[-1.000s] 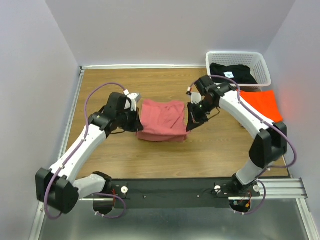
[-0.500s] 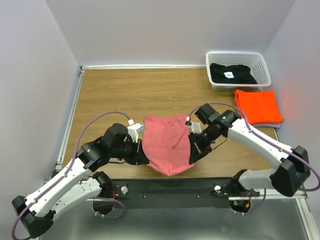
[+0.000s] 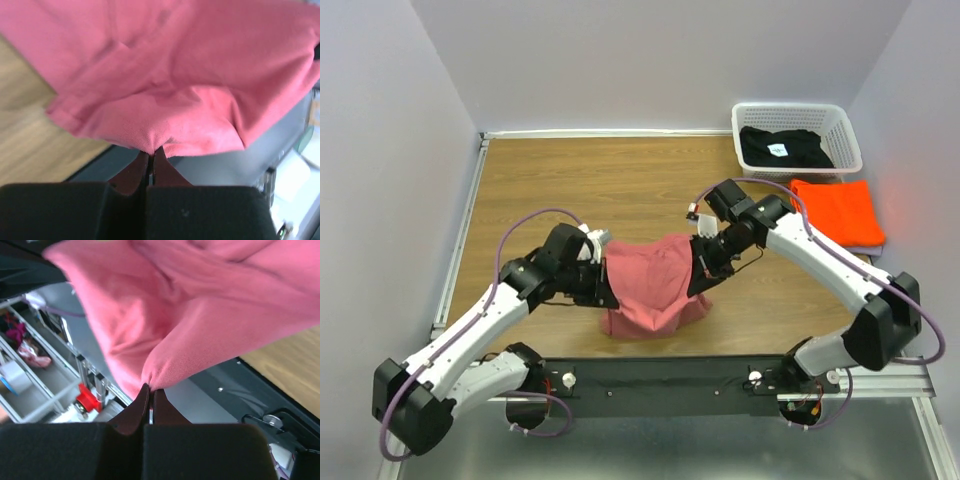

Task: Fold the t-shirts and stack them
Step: Fold the tshirt

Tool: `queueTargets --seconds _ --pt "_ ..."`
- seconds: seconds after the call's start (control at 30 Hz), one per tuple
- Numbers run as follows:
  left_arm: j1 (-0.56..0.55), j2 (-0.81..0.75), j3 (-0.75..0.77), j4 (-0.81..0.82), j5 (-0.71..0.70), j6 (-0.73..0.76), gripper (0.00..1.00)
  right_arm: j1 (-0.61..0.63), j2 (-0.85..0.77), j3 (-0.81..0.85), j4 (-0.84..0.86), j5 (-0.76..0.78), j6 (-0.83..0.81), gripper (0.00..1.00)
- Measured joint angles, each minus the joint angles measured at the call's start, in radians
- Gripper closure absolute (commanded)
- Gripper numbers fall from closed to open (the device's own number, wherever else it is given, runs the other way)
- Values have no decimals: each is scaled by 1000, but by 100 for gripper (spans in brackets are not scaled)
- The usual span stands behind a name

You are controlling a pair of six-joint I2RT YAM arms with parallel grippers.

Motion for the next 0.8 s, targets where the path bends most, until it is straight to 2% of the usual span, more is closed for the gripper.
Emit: queueTargets --seconds 0.17,0.27,0.6,0.8 --pt "170 68 65 3 5 84 100 -68 85 0 18 3 -22 100" --pt "237 103 98 39 8 125 100 -114 111 10 21 0 -42 100" --pt "375 292 106 189 47 171 100 -300 282 90 86 -80 -109 100" --pt "430 525 230 300 87 182 100 -382 449 164 141 -152 -121 100"
